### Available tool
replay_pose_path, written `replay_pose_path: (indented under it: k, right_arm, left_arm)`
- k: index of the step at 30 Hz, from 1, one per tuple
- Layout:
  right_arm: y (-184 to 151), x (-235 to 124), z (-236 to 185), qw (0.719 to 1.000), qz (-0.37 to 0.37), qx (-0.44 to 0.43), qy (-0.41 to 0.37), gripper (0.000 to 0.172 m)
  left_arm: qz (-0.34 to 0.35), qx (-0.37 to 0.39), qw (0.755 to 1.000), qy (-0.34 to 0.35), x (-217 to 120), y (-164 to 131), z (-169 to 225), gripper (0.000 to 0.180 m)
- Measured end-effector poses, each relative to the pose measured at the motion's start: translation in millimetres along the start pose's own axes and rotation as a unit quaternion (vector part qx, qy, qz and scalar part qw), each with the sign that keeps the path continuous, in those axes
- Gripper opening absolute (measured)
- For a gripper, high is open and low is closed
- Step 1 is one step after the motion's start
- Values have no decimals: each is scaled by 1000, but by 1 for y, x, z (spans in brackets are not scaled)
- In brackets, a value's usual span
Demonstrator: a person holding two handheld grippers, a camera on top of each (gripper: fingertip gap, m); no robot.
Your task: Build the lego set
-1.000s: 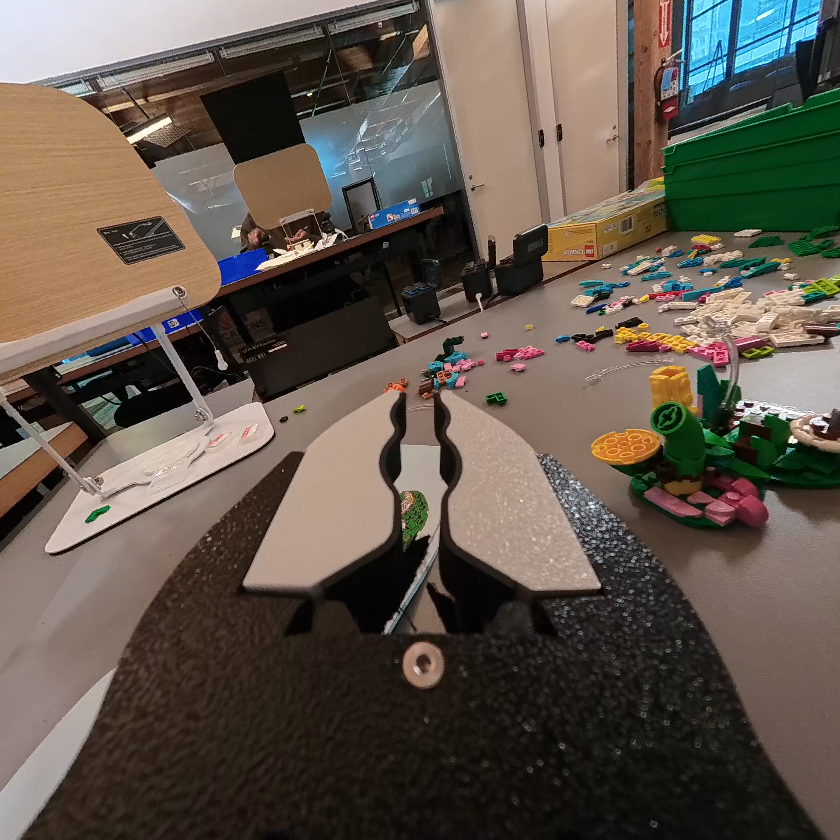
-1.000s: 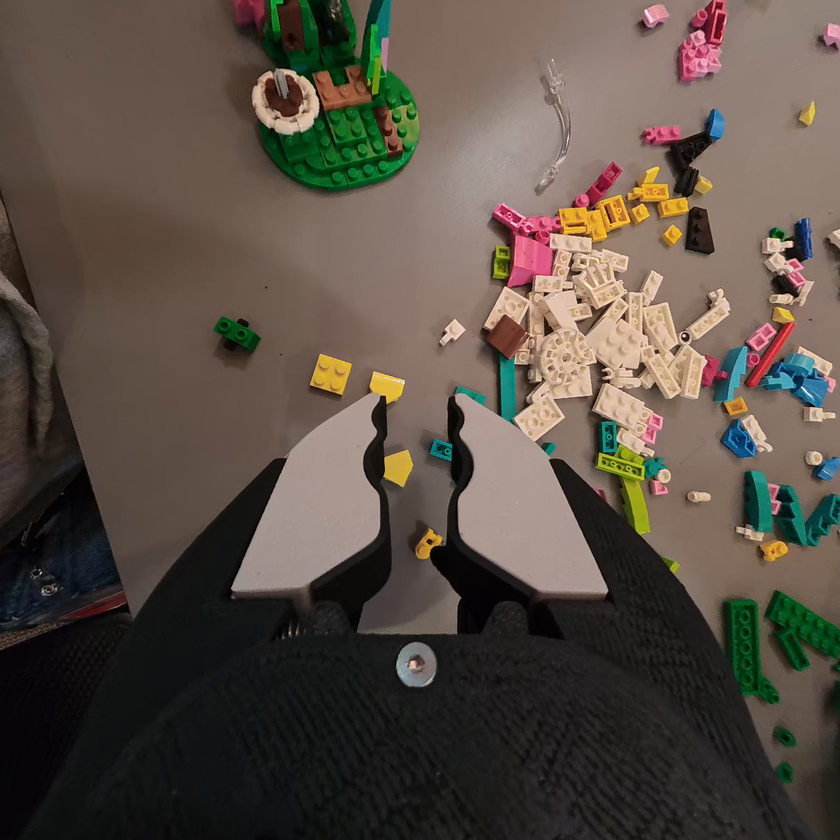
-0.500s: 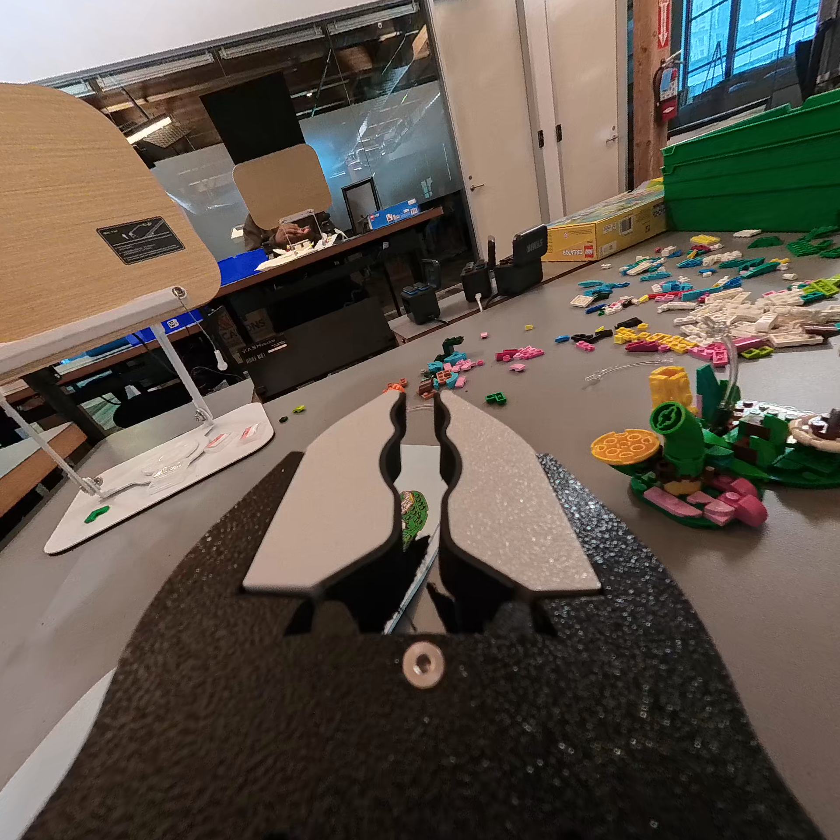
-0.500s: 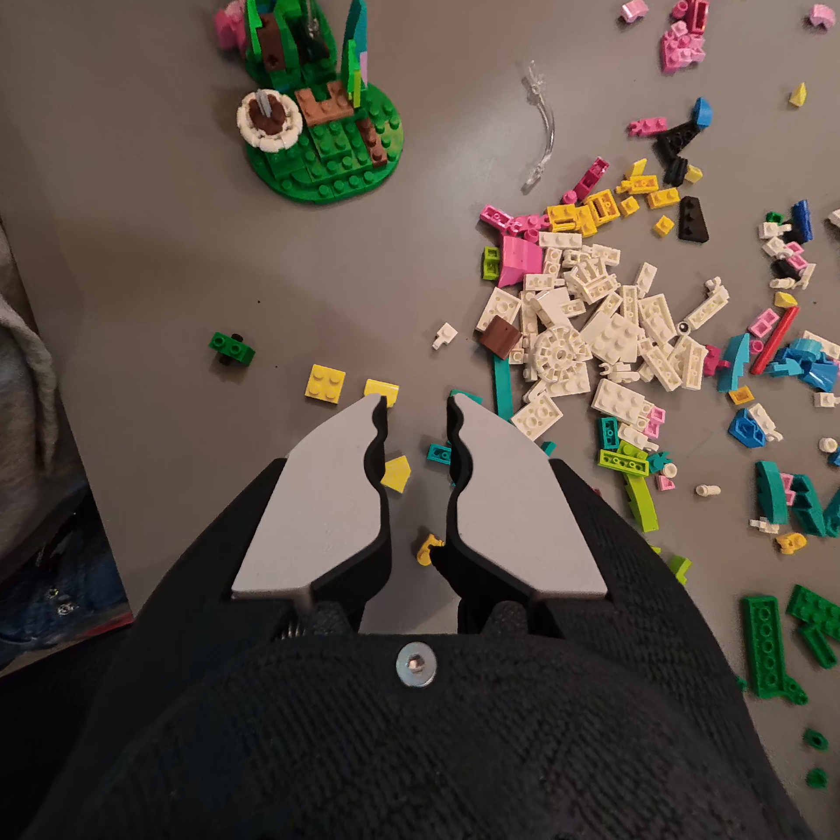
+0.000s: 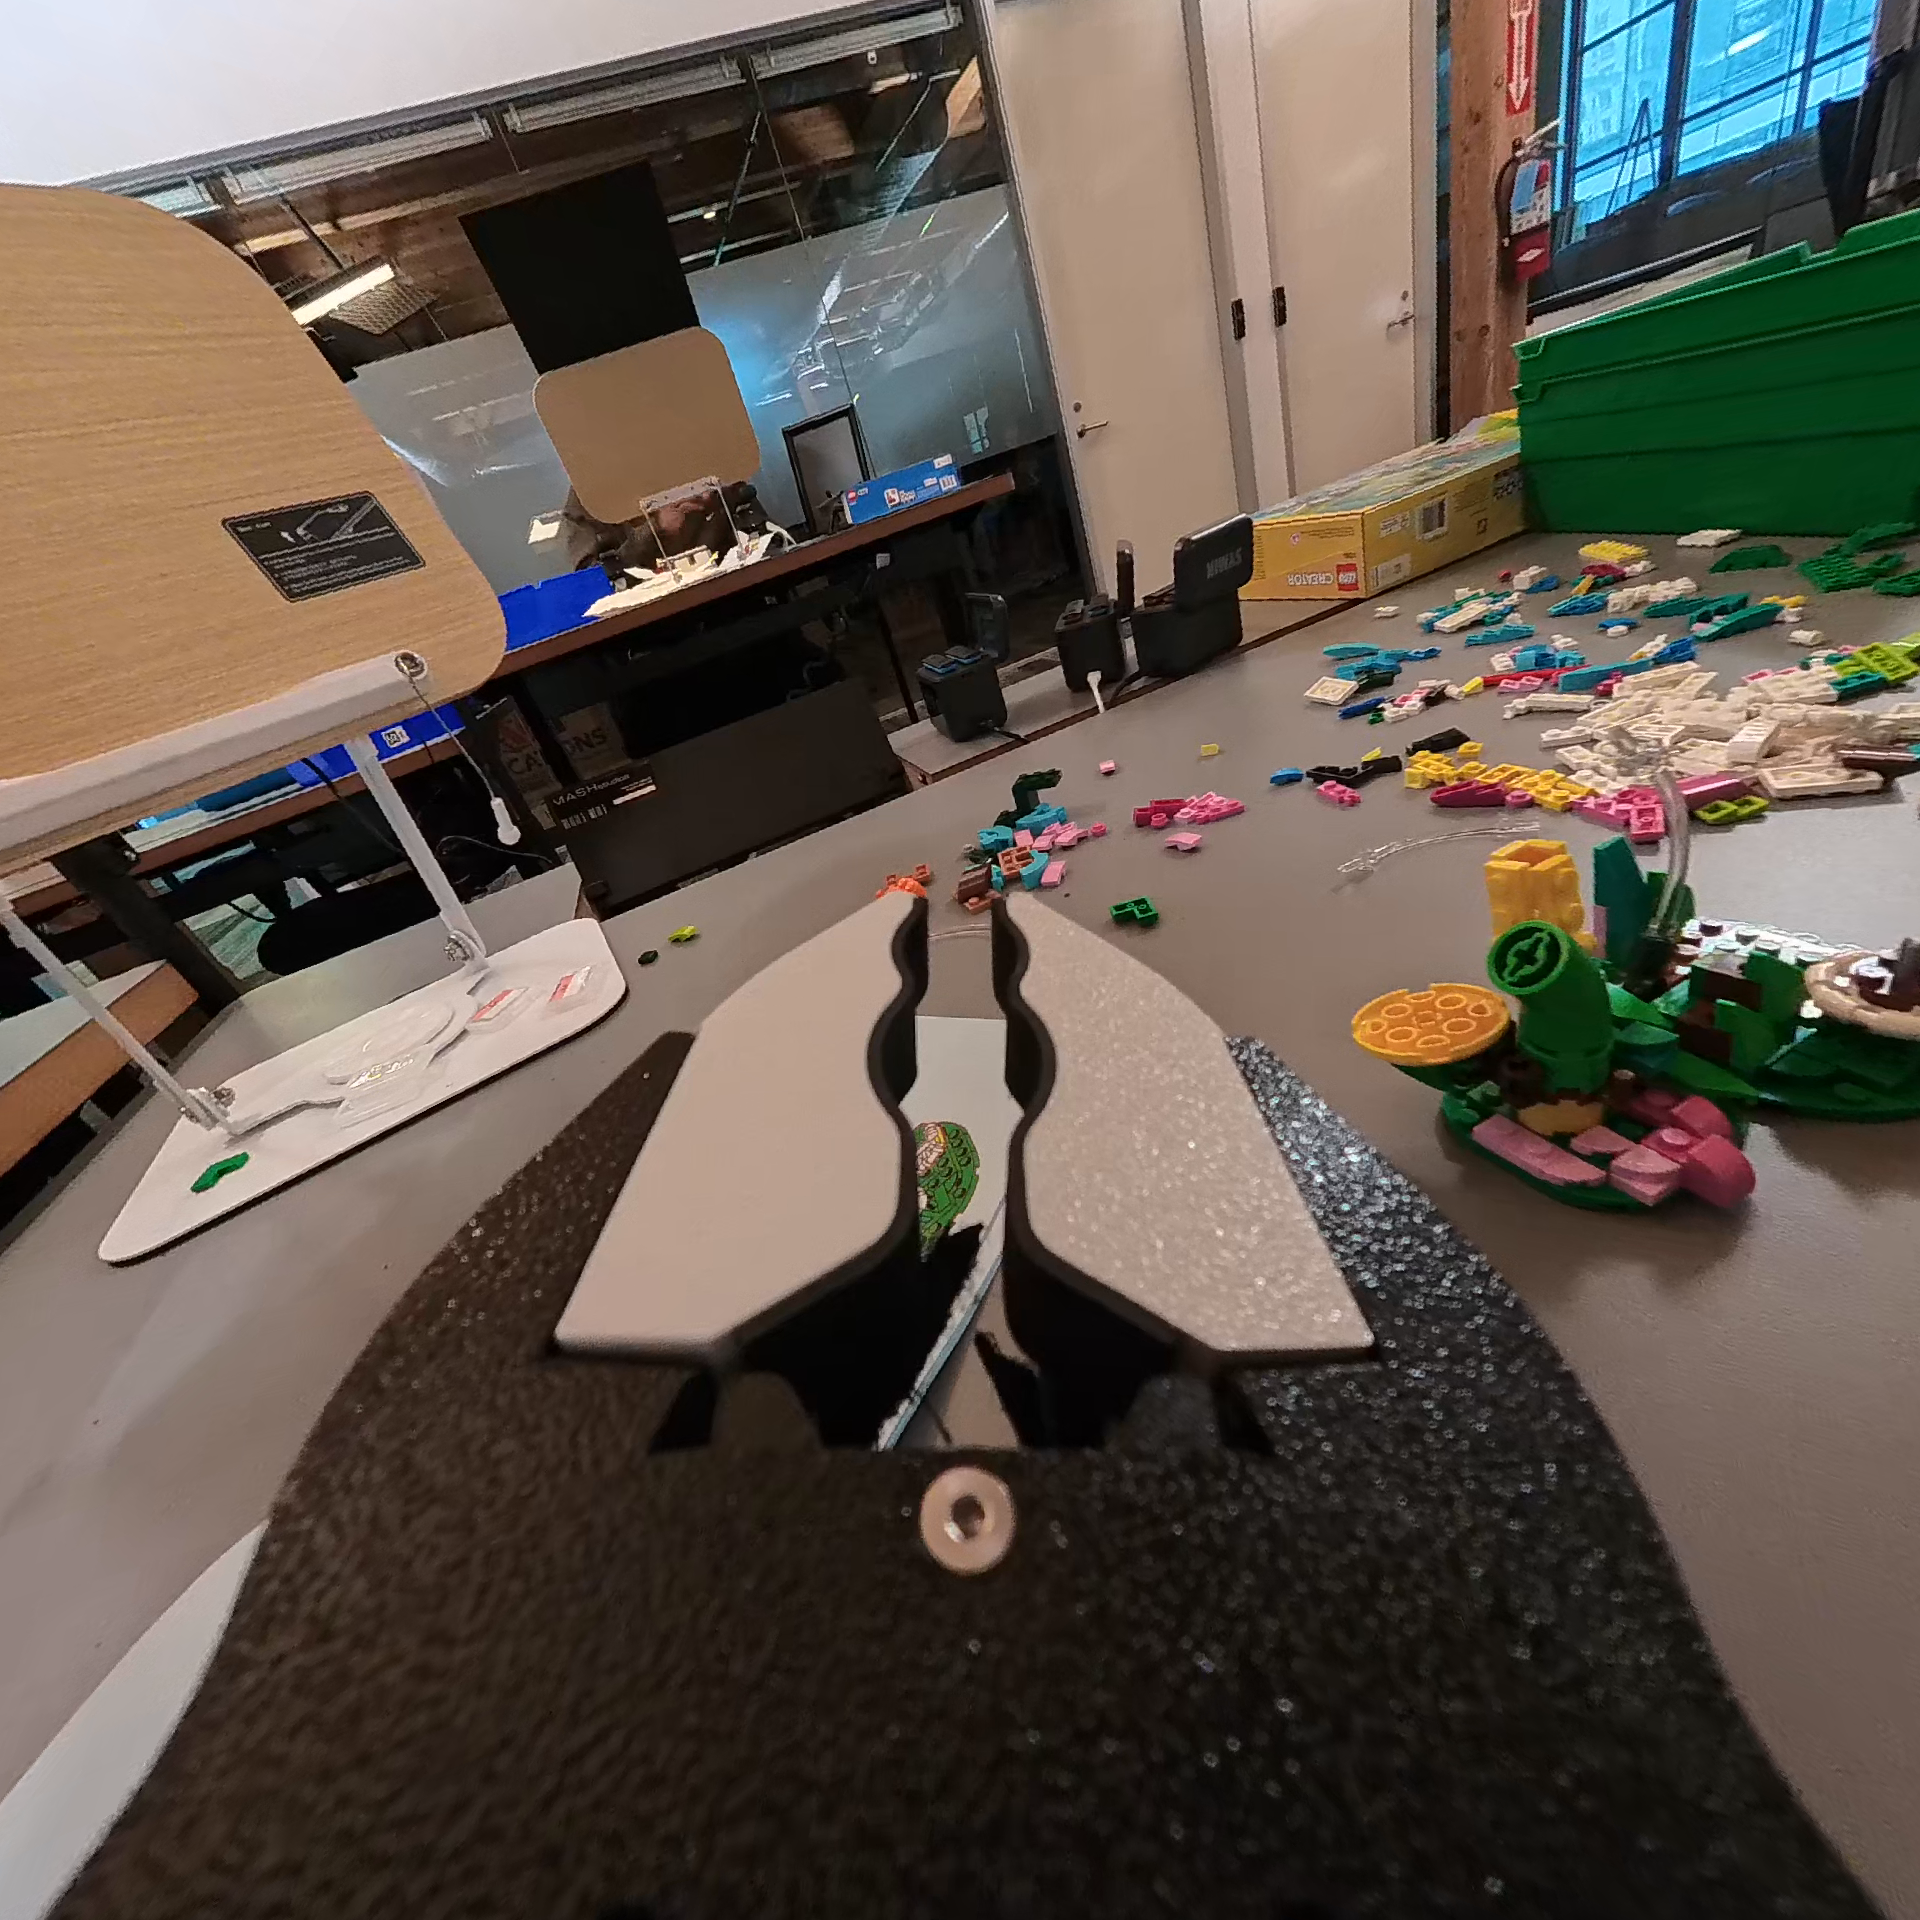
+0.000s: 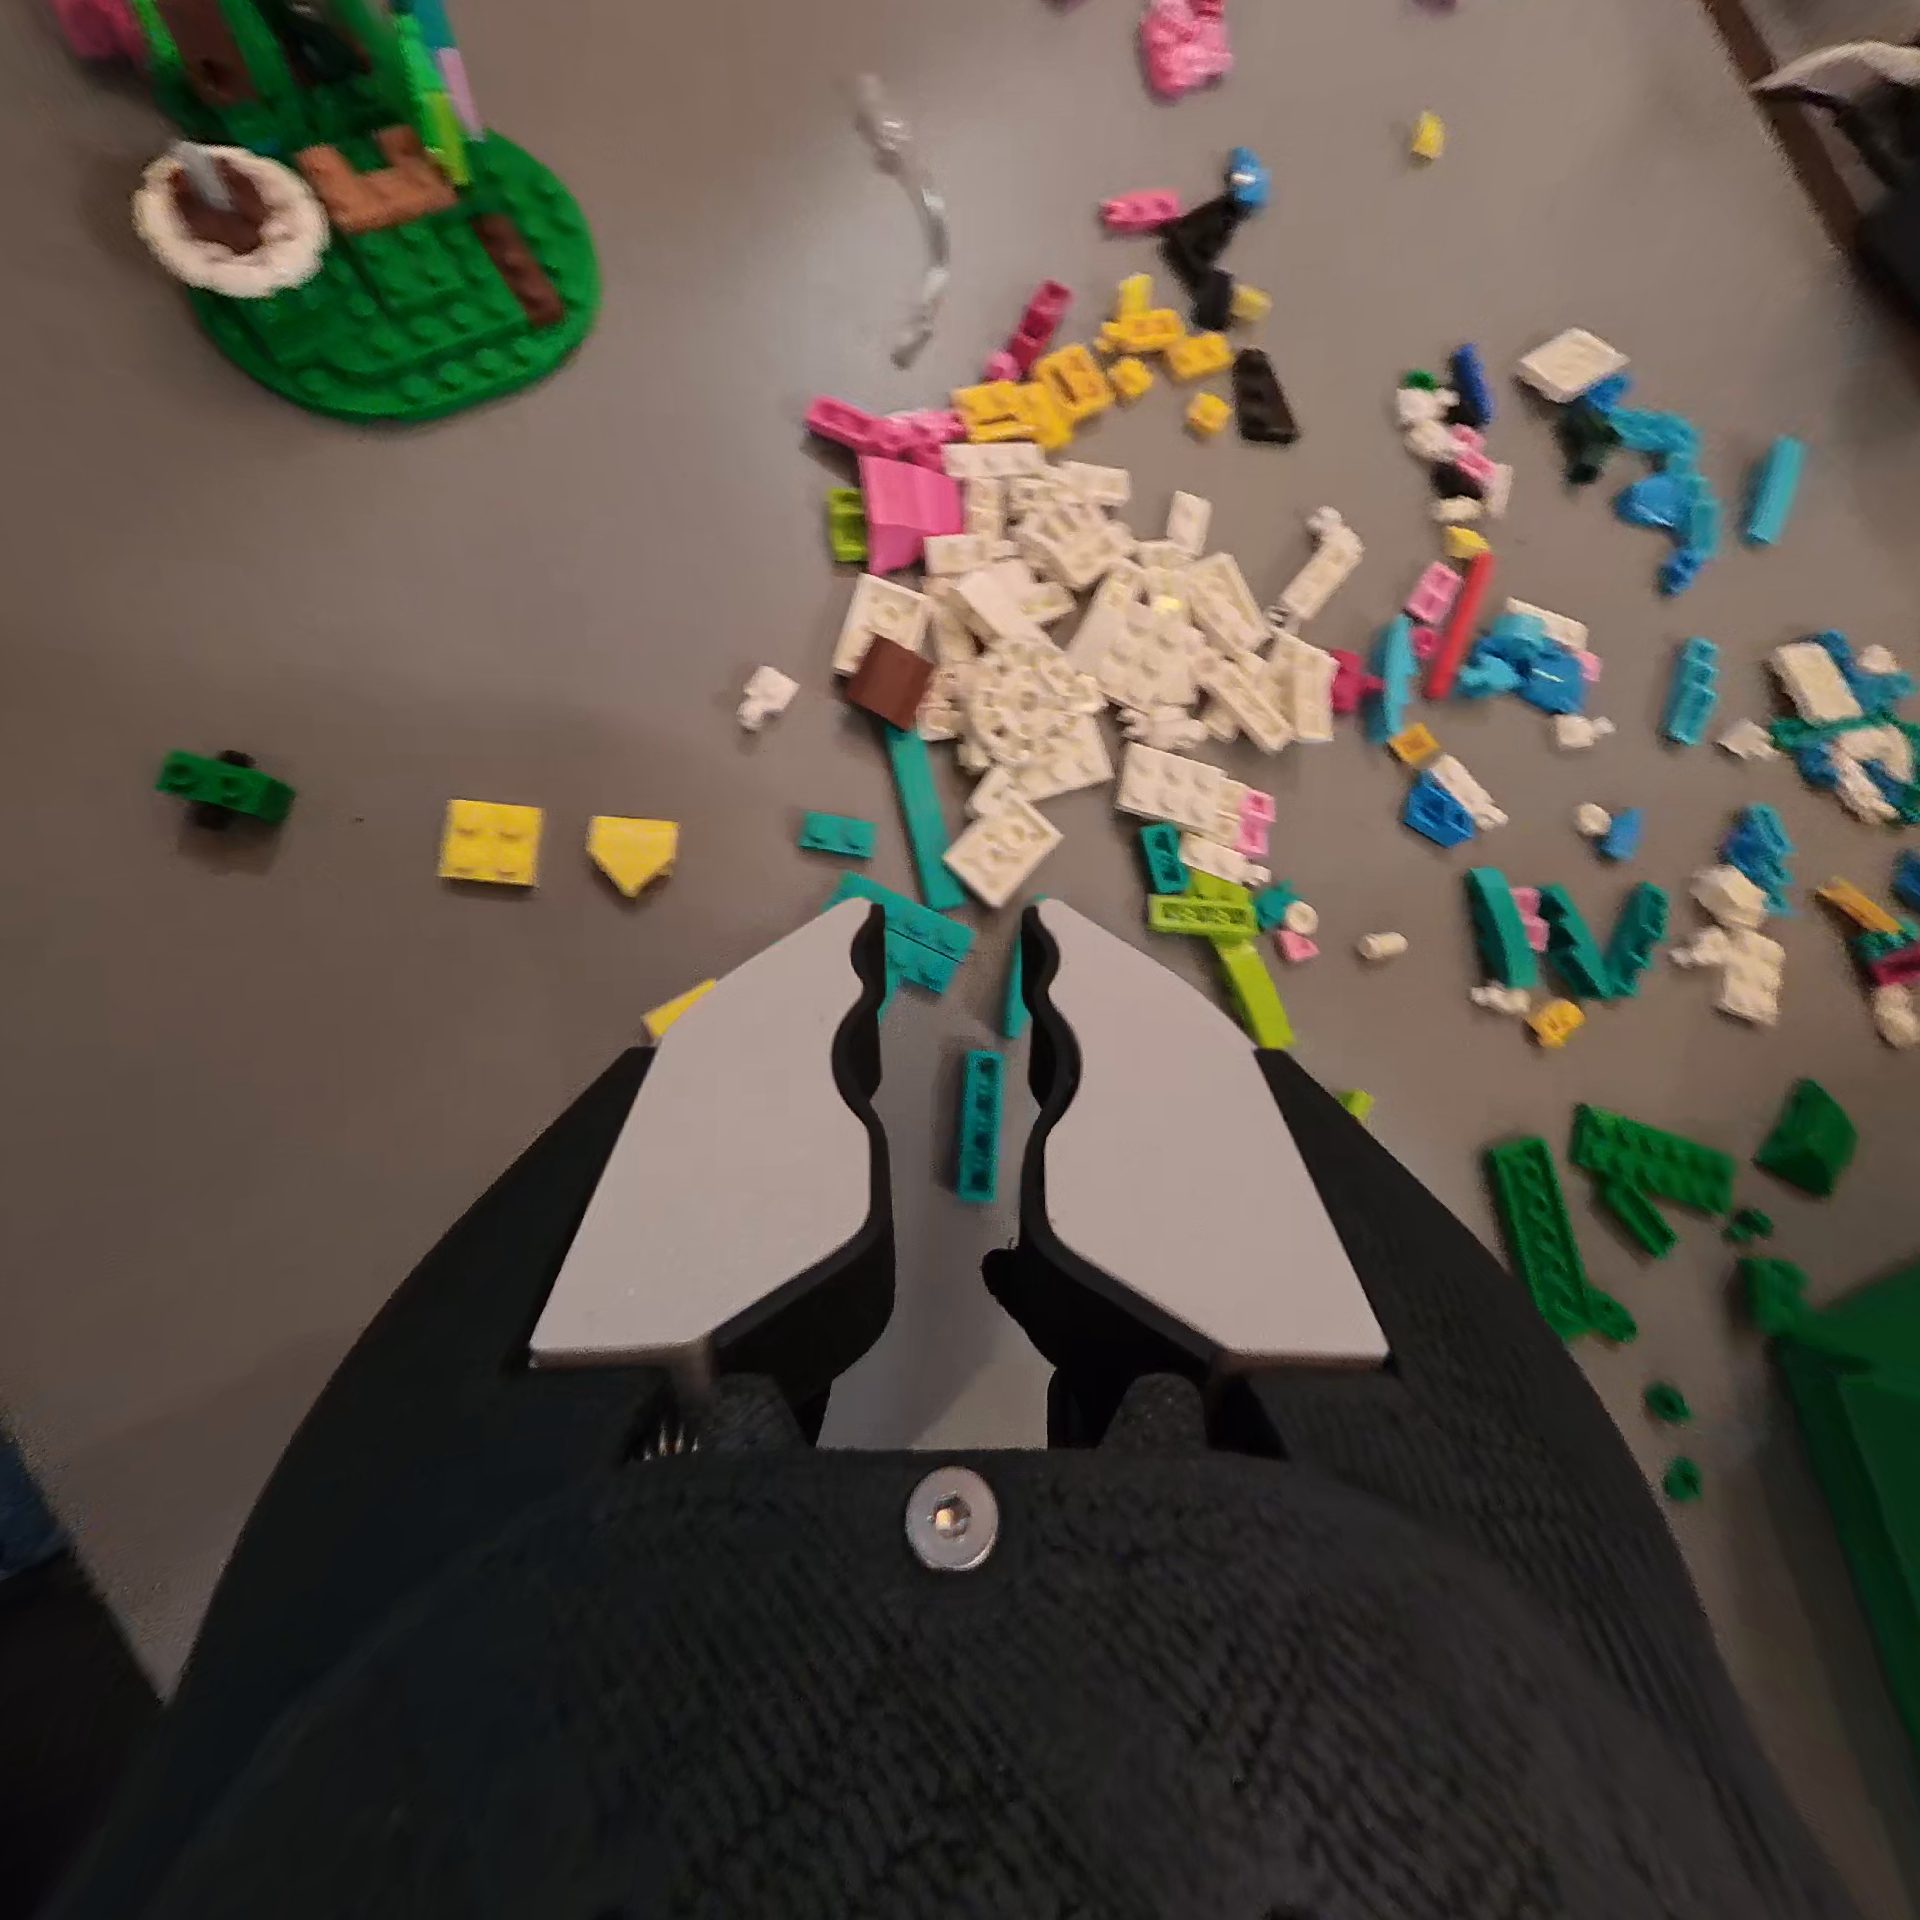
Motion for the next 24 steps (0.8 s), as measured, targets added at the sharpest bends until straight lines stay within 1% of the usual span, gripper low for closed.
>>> replay_pose_path:
  k: [5, 10, 15, 24]
  right_arm:
    - [-15, -15, 32, 995, 23, 60, -70, 23]
    - [-31, -27, 50, 987, 39, 104, -117, 23]
    - [-39, -28, 54, 982, 52, 131, -127, 23]
    - [-40, -24, 56, 981, 56, 131, -131, 23]
  left_arm:
    - [0, 0, 1000, 0, 0, 0, 0, 12]
    - [-1, 0, 1000, -1, 0, -1, 0, 12]
    - [-2, 1, 1000, -1, 0, -1, 0, 12]
    - [-2, 3, 1000, -1, 0, -1, 0, 12]
Point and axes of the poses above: each gripper's, where its closed fingertips meet, x out along the fingers, y out of its top, z = x × y across the jaws, the point moved 2 cm from there along -x, back along the fingers, and after that the axes turned 12 degrees about z, right-handed, at the moved point
